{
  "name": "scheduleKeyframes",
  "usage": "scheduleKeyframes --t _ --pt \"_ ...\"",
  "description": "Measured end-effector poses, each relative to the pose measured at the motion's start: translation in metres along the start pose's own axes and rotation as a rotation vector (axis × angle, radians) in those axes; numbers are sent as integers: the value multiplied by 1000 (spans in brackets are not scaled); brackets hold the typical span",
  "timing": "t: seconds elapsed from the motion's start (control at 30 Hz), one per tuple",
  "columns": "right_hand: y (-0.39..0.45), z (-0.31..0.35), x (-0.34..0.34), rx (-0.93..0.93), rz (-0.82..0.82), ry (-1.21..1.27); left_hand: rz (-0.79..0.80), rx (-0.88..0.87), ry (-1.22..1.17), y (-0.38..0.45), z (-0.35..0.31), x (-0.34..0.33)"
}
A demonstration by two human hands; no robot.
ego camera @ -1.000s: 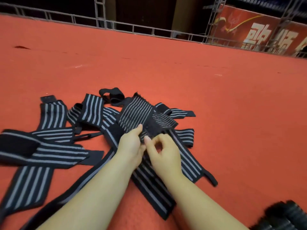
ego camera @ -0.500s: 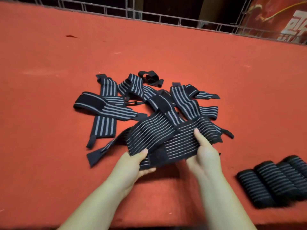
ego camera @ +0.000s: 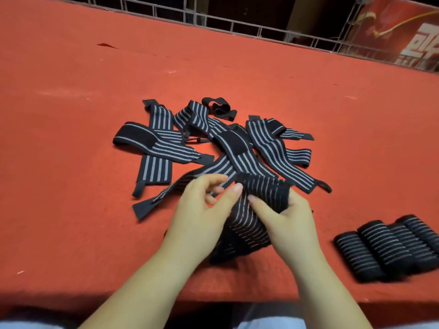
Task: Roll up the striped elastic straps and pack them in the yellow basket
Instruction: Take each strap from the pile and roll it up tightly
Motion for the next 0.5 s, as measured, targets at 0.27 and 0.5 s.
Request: scheduleKeyframes --t 0.27,0.5 --pt "-26 34 -18 430 -74 -399 161 278 -432 -7 7 -23" --pt "-36 40 -17 479 -136 -349 253 352 -611 -13 8 -30"
Point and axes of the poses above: each hand's wrist, its own y-axis towards the middle knuckle, its own x-axis out of the back of the hand, z = x × y, the point moved 10 cm from there along y, towards the middle knuckle, and after that the axes turned 1 degree about y, right-handed, at the moved point
